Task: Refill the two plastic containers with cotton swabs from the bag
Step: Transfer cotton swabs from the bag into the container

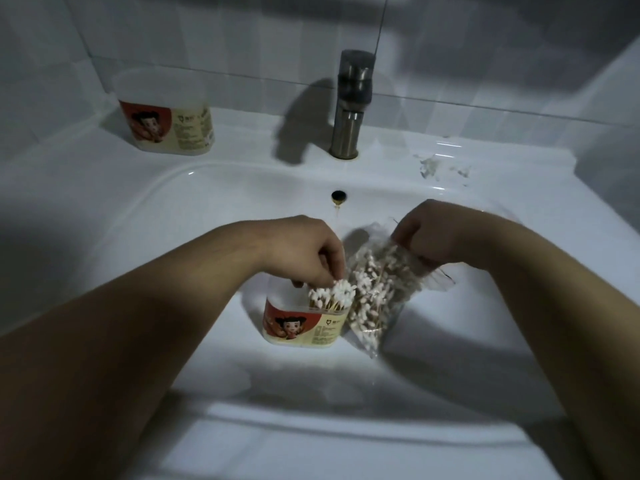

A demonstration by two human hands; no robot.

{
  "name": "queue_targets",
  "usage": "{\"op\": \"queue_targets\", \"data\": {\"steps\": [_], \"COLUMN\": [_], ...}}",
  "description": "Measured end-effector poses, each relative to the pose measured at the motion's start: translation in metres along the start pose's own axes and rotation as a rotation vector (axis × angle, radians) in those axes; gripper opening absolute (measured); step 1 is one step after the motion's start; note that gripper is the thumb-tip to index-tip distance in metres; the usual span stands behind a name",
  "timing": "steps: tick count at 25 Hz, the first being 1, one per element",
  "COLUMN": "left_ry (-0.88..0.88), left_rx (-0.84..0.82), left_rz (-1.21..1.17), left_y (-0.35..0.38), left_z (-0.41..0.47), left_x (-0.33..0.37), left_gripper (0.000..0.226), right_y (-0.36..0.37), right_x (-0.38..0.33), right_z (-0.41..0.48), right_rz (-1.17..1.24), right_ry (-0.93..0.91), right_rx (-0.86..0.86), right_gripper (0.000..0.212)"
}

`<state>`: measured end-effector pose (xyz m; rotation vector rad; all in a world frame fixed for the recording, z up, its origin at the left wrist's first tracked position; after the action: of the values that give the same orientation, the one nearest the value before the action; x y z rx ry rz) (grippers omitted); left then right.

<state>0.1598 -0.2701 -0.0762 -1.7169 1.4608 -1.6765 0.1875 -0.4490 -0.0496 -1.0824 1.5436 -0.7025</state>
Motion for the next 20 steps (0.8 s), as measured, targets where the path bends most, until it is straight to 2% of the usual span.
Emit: {"op": "queue_targets", "data": {"steps": [2,5,7,9,14,16,20], "left_ry": [-0.009,-0.017,-0.032,-0.053,-0.067,-0.014,0.170], "left_rx": [-0.025,0.002,0.030,0.041,0.042,0.135,0.415], "left_rz": [-0.011,-0.011,-0.044,-0.093,-0.112,-0.132,-0.270], "left_y": [0.003,0.002,0.001,0.000,-0.001,-0.005,-0.018], "left_z": [0.001,0.004,0.005,0.005,0.002,0.003,0.001], "left_x": [0.000,0.000,-0.002,-0.003,-0.003,0.002,0.022], "left_gripper": [0.015,0.014,0.011,0.009,0.009,0.010,0.007], "right_y": [0.003,0.007,0.010,0.013,0.008,0.000,-0.013], "right_x": [-0.001,-0.004,-0.008,-0.014,-0.030,-0.033,-0.039], "right_z": [0.001,-0.003,-0.005,-0.009,-0.012,-0.012,-0.011], "right_rz": [0.103,0.050,0.024,-0.003,-0.250,-0.282,-0.185], "right_ry": [-0.027,-0.121,-0.172,-0.217,-0.310,-0.323,-0.366], "right_rx": [-0.073,-0.211,-0.237,-0.231,-0.068,0.032,0.213], "right_gripper": [0.037,0.034,0.035,0.026,0.020,0.020,0.012]}}
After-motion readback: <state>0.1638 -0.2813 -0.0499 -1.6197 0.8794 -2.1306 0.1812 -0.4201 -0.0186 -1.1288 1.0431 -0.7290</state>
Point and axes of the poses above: each hand's wrist, its own z-axis towards the middle knuckle, its own y-axis out of the palm, x = y × z, the point moved 6 cm from there along z, towards the middle knuckle, and after that the axes turned 5 degrees about x, right-handed, at the moved point
